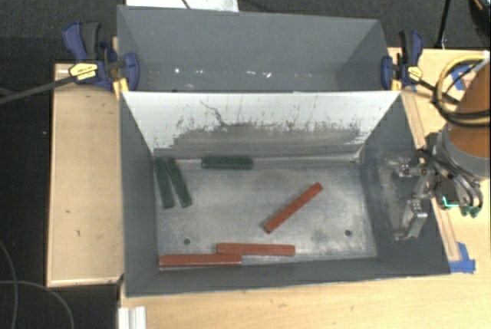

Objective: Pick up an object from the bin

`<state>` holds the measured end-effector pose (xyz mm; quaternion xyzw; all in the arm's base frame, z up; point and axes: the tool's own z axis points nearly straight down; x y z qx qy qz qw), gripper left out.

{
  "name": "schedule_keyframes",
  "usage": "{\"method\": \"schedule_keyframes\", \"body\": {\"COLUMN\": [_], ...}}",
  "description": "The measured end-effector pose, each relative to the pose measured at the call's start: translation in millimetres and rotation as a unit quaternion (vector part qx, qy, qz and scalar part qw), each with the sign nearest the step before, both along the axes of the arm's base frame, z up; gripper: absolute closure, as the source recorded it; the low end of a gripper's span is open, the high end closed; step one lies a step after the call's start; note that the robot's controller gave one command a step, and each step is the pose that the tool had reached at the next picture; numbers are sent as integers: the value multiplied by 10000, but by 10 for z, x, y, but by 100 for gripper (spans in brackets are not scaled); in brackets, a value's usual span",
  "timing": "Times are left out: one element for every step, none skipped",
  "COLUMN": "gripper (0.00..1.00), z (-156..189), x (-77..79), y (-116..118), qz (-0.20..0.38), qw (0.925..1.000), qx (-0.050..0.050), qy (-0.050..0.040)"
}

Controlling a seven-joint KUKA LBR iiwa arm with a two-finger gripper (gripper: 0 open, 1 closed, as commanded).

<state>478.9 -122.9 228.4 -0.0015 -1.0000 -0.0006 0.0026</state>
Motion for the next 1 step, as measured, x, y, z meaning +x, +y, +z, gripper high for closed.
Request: {"method": "schedule_keyframes", "body": {"gripper": [0], "z": [82], "x": [403], "y": [-110], "qz": [846], "qw": [9964], "qx": [-12], "qy": [-58]}}
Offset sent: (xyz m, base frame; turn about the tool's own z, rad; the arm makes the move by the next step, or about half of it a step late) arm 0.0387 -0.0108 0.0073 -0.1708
